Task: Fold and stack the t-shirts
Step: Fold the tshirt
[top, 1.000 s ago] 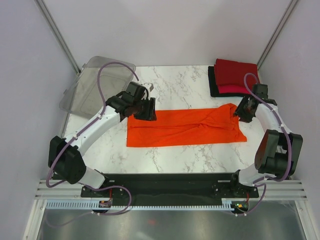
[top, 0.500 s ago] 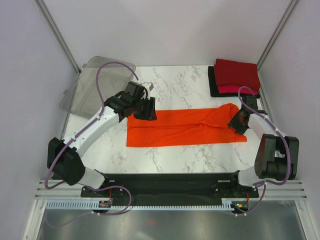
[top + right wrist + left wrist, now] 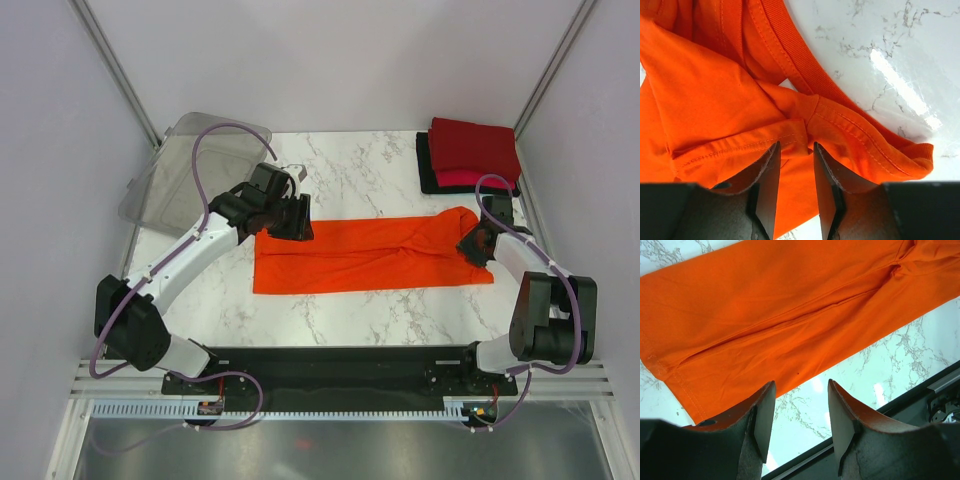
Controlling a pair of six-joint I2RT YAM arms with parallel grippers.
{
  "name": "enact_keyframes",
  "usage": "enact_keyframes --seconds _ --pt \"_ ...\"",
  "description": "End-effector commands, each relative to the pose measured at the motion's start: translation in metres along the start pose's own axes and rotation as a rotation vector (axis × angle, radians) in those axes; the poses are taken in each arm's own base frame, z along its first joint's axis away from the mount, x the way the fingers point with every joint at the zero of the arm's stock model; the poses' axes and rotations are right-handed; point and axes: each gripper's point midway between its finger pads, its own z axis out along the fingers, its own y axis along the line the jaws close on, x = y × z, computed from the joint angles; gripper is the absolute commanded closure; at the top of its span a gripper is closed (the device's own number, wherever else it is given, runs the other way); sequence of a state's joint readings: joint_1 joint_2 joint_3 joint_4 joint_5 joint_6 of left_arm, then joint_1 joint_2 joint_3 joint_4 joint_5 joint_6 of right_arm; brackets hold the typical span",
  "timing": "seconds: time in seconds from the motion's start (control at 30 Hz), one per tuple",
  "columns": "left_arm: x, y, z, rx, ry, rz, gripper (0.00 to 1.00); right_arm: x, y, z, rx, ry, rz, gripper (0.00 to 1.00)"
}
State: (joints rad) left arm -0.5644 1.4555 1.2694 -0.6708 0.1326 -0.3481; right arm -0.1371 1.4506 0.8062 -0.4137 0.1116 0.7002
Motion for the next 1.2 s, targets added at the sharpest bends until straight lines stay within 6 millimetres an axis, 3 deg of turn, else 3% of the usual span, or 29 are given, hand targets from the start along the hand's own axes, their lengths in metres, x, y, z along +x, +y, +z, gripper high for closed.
enact_keyframes --seconds 0.0,0.13,0.2,0.23,0.33,0.67,0.9,1.17 --pt "-0.009 0.000 -0.003 0.003 -0.042 0.039 0.47 -0.008 0.004 0.001 -0.011 -0.045 0.026 0.60" --pt "-0.009 0.000 -0.003 0.001 -0.043 0.040 0.47 -0.006 0.002 0.002 -0.008 -0.047 0.030 0.61" --pt "-0.009 0.001 -0.003 0.000 -0.043 0.040 0.47 -0.007 0.003 0.001 -0.013 -0.051 0.031 0.67" --pt "-0.009 0.000 -0.003 0.000 -0.043 0.039 0.47 -0.007 0.004 0.000 -0.017 -0.054 0.033 0.72" --pt "-0.009 0.000 -0.002 0.003 -0.040 0.037 0.47 -0.009 0.009 -0.002 -0.039 -0.057 0.032 1.00" --pt "-0.008 -0.003 -0.001 0.015 -0.034 0.035 0.47 -0.006 0.019 -0.038 -0.117 -0.083 0.116 1.00" --pt "-0.006 -0.004 0.000 0.021 -0.027 0.031 0.47 0.019 0.023 -0.047 -0.149 -0.081 0.146 1.00" --pt "-0.003 -0.002 0.002 0.006 -0.022 0.039 0.46 0.021 0.011 -0.053 -0.142 -0.153 0.211 1.00"
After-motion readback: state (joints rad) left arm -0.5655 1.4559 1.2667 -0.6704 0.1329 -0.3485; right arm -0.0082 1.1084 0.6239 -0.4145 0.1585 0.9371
